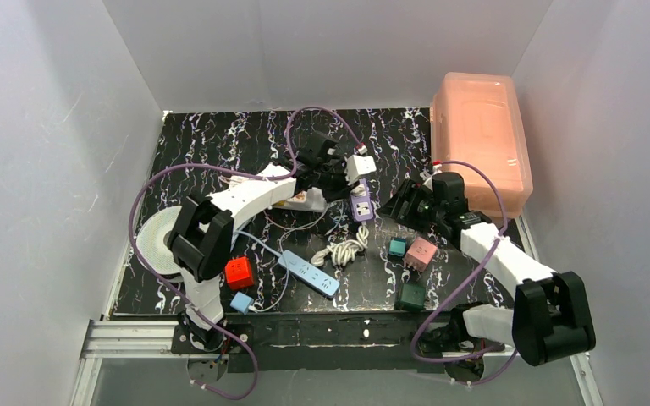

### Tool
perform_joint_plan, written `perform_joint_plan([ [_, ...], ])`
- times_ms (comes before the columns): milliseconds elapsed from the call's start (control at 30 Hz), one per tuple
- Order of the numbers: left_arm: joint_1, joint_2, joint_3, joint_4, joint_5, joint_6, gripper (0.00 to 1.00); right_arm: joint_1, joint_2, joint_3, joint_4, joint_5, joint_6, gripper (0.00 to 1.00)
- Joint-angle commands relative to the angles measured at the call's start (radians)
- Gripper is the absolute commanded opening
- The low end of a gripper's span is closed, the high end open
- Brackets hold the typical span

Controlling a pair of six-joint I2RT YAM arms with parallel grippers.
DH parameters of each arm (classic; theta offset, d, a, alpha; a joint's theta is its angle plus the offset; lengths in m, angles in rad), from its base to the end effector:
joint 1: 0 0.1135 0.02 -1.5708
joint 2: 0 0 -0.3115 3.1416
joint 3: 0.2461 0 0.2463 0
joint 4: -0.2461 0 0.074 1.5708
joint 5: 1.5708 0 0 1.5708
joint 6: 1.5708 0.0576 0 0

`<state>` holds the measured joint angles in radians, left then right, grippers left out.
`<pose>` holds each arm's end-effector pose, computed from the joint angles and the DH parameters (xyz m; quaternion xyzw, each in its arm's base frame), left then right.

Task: Pull the plug off the socket
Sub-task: Pick up the socket from the center of the board, then remove the plug from the socket.

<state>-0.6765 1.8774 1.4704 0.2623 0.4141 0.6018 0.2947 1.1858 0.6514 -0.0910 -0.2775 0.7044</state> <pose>0.3618 -0.3202 0.3527 0.5495 0.5139 -0.1793 0.6339 0.2290 0.0860 0.2564 0.1177 0.8762 0.3241 0.3368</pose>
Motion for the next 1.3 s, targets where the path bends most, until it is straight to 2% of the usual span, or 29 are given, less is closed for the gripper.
perform_joint_plan([
  [0,0.018,-0.110,-0.016,-0.023,0.078,-0.047,0.00,-0.002,0.057,-0.017,0.242,-0.169,0.005,0.78],
  [167,0.024,-0.122,-0.031,-0.026,0.105,-0.049,0.00,0.000,0.124,-0.036,0.448,-0.320,-0.010,0.79],
  [300,0.025,-0.120,-0.029,-0.032,0.126,-0.051,0.00,0.000,0.218,-0.016,0.545,-0.442,-0.039,0.79],
  [433,0.029,-0.124,-0.029,-0.037,0.136,-0.050,0.00,0.000,0.317,0.021,0.530,-0.418,-0.051,0.78],
  [633,0.041,-0.135,-0.030,-0.047,0.149,-0.050,0.00,0.000,0.360,0.022,0.584,-0.373,-0.060,0.78],
  [867,0.041,-0.143,-0.029,-0.050,0.168,-0.055,0.00,0.002,0.486,0.052,0.860,-0.518,0.039,0.76],
  [967,0.042,-0.155,-0.037,-0.046,0.164,-0.054,0.00,0.016,0.544,0.027,0.992,-0.523,0.109,0.74],
  [1167,0.046,-0.186,-0.062,-0.041,0.178,-0.058,0.00,0.036,0.586,-0.002,1.056,-0.510,0.110,0.76],
  [1267,0.046,-0.193,-0.066,-0.043,0.183,-0.055,0.00,0.041,0.622,0.014,1.132,-0.573,0.158,0.71],
])
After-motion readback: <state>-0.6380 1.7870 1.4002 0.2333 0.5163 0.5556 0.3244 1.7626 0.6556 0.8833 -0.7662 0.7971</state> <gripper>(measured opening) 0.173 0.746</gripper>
